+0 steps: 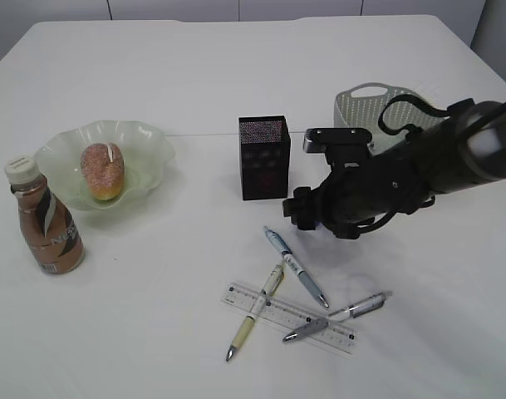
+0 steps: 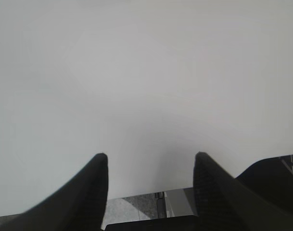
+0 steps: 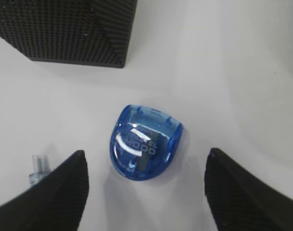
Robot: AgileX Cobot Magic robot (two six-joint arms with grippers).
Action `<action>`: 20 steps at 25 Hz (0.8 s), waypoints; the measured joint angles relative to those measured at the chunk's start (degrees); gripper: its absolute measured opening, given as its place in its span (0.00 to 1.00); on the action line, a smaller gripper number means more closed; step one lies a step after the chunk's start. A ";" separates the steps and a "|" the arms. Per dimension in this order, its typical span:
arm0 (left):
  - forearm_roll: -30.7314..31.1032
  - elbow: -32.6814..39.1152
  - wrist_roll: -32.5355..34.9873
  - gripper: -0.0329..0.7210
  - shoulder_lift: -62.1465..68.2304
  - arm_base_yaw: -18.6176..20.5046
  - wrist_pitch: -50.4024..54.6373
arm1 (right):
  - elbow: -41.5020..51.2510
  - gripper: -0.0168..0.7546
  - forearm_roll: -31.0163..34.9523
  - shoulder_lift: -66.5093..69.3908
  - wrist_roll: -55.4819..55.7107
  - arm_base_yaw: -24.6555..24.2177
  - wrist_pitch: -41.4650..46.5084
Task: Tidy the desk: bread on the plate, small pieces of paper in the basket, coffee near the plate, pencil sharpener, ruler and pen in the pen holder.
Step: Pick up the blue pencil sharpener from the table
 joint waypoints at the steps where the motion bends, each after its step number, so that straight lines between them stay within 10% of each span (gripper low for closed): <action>1: 0.00 0.00 0.00 0.58 0.00 0.00 0.00 | 0.00 0.77 0.00 0.06 0.00 -0.12 -0.23; 20: 0.00 0.00 0.00 0.58 0.00 0.00 0.00 | -2.15 0.77 -0.26 0.15 0.00 -0.12 -4.08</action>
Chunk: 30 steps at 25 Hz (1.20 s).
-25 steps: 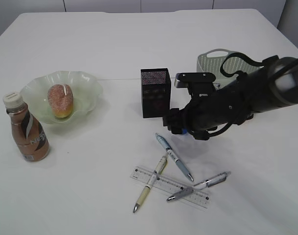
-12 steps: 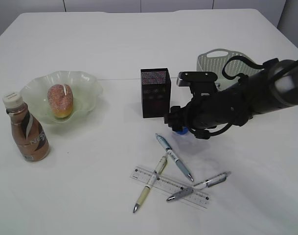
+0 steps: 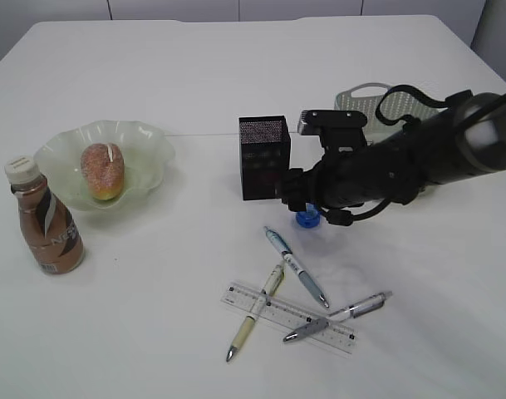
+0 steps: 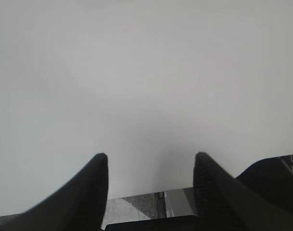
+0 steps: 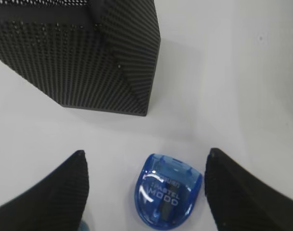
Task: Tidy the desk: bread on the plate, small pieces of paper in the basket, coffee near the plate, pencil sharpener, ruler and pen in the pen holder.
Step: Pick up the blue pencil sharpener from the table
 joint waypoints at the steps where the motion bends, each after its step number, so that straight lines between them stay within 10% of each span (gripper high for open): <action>1: 0.00 0.00 0.00 0.58 0.00 0.00 0.00 | -0.10 0.77 0.00 0.00 0.00 0.00 0.00; 30: -0.09 0.00 0.00 0.58 0.00 0.00 0.00 | -0.14 0.77 -0.12 2.08 0.00 0.00 0.60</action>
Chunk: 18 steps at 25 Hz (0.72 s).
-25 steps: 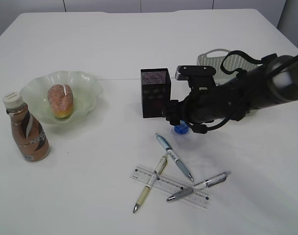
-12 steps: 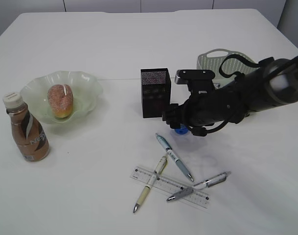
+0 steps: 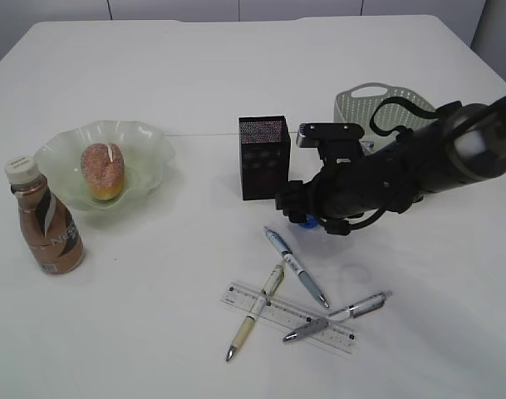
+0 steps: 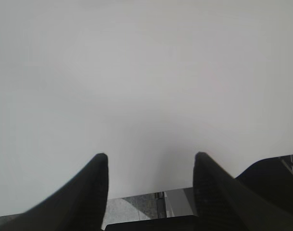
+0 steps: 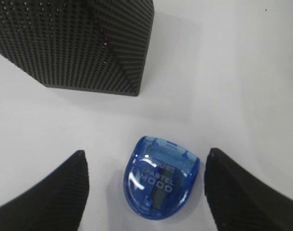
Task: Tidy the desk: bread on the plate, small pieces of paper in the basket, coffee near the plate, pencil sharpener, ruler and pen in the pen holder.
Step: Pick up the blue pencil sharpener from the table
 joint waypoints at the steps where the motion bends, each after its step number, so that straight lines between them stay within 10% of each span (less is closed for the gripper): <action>1: 0.00 0.00 0.00 0.58 0.00 0.00 0.00 | 0.00 0.77 0.00 0.00 0.00 0.00 0.00; 18: -1.28 0.00 0.00 0.58 0.00 0.00 0.00 | 0.00 0.77 -0.49 0.00 0.00 0.00 0.21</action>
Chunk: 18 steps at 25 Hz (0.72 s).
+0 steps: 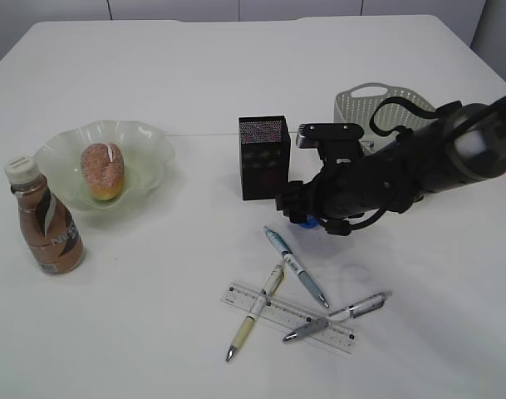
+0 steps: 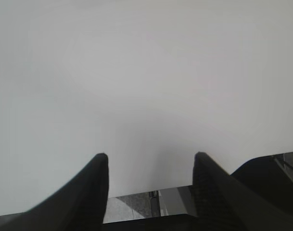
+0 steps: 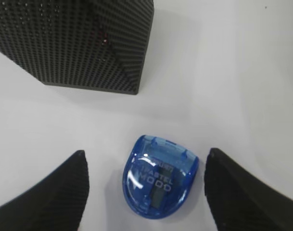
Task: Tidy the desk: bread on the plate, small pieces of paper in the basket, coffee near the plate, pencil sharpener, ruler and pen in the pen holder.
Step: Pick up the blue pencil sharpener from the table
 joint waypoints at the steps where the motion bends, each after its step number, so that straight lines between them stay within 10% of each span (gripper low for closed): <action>1: -0.29 0.00 0.00 0.58 0.00 0.00 0.00 | 0.00 0.77 0.00 0.00 0.00 0.00 0.01; 18: -3.02 0.00 0.00 0.58 0.00 0.00 0.00 | -0.22 0.77 -1.72 1.84 -0.12 0.00 -1.34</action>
